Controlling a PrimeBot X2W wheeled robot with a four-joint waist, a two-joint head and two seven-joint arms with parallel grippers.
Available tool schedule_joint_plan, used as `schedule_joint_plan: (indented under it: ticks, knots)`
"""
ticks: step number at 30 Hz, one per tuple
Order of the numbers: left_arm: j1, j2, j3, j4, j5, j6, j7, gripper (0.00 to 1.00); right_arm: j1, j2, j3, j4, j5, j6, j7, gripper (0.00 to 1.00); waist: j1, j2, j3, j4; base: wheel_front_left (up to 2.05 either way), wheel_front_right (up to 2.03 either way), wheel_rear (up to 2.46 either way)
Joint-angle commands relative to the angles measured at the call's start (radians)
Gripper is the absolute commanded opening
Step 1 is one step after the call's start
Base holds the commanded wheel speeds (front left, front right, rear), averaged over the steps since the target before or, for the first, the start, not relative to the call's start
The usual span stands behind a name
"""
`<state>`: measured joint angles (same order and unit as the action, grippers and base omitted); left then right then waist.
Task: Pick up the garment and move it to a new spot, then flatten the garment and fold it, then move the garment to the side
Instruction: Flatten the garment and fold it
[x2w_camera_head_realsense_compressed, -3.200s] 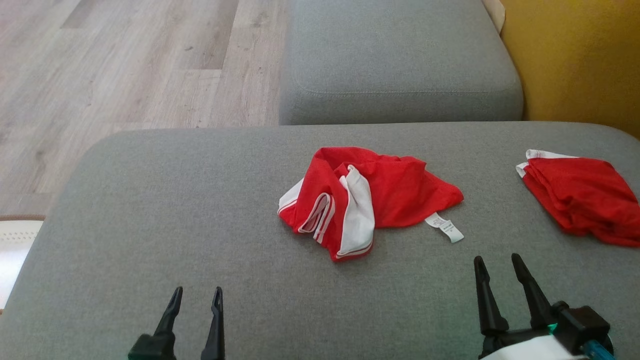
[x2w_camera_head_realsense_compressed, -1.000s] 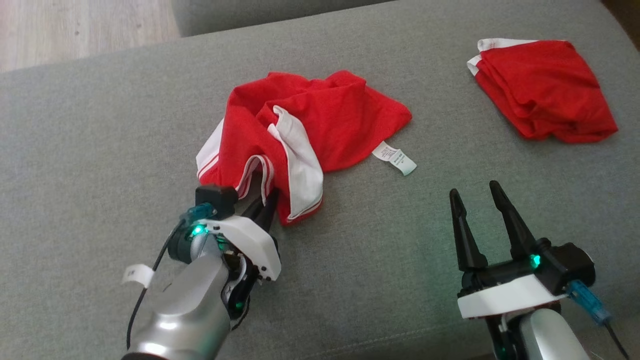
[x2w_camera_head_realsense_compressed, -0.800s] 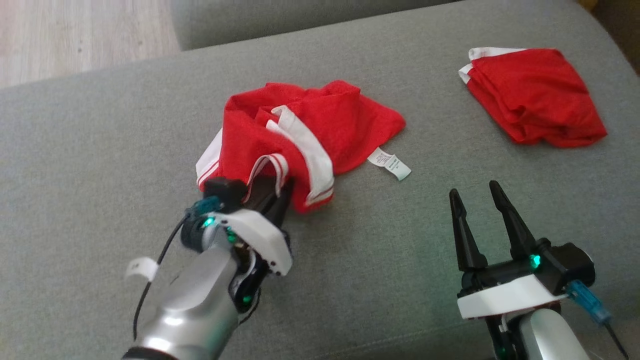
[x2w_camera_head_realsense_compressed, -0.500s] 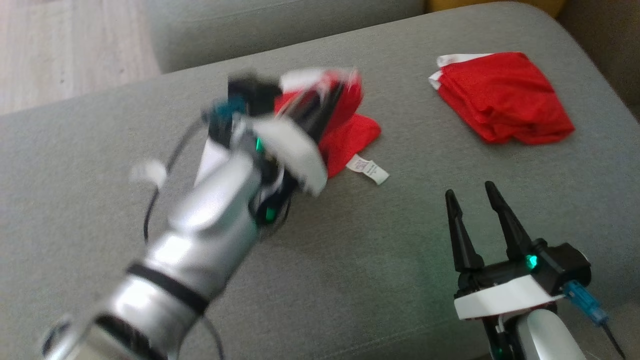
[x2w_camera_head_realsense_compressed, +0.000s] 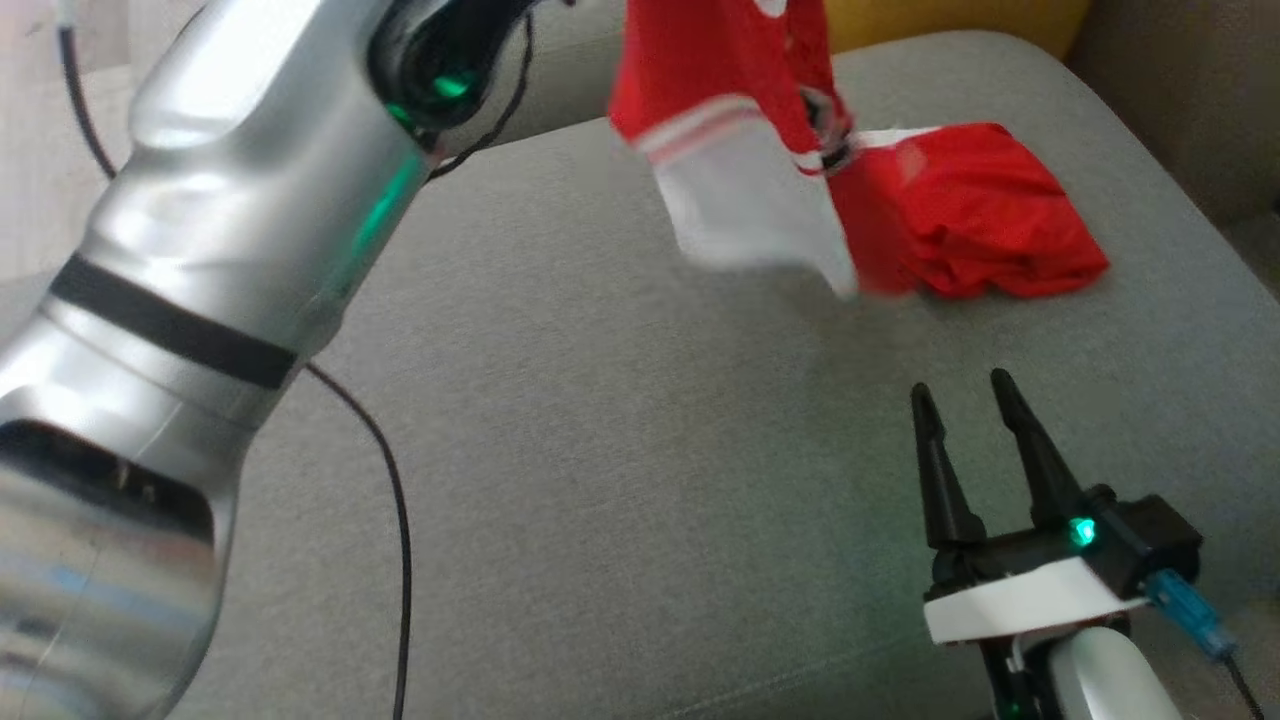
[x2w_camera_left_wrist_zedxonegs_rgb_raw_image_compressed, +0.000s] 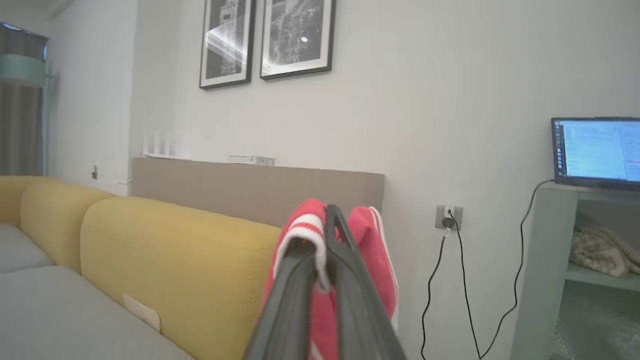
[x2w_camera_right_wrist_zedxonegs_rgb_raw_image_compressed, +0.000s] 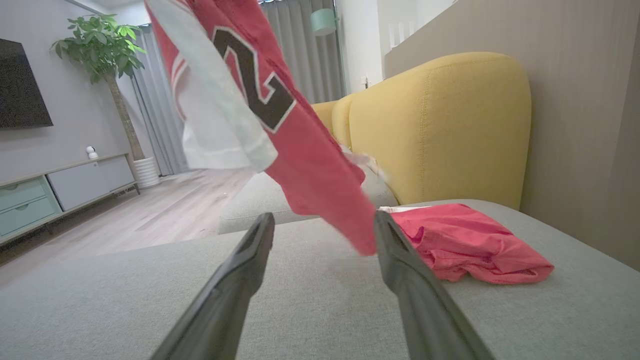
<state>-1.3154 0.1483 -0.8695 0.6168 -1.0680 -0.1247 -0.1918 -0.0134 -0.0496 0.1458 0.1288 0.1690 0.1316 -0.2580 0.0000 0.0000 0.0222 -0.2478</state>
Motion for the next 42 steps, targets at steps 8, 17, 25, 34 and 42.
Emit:
schedule_joint_plan:
  ticks: [8, 17, 25, 34, 42]
  knots:
    - [0.417, 0.172, -0.027, 0.027, -0.162, -0.006, -0.028, 0.0, 0.017, -0.001, -0.033, -0.053, -0.011, -0.001, -0.004, 1.0, 0.0, 0.0, -0.025, 0.115, 0.0, 0.0, 0.0]
    - [0.824, 0.235, 0.054, 0.1, -0.216, 0.023, -0.069, 0.0, 0.053, -0.001, -0.053, -0.062, -0.034, -0.001, -0.004, 1.0, 0.0, 0.0, -0.012, 0.201, 0.0, 0.0, 0.0]
    - [0.919, 0.228, 0.303, -0.031, 0.091, 0.098, -0.07, 1.0, 0.049, -0.001, -0.045, -0.063, -0.038, -0.001, -0.004, 1.0, 0.0, 0.0, 0.014, 0.236, 0.0, 0.0, 0.0]
    - [1.1, 0.189, 0.318, -0.432, 0.706, 0.22, -0.07, 1.0, 0.042, -0.001, -0.053, -0.069, -0.043, -0.001, -0.004, 1.0, 0.0, 0.0, 0.046, 0.238, 0.0, 0.0, 0.0]
    - [1.142, 0.153, 0.158, -0.403, 0.904, 0.193, -0.07, 1.0, 0.032, -0.001, -0.054, -0.062, -0.046, -0.001, -0.004, 1.0, 0.0, 0.0, 0.063, 0.248, 0.0, 0.0, 0.0]
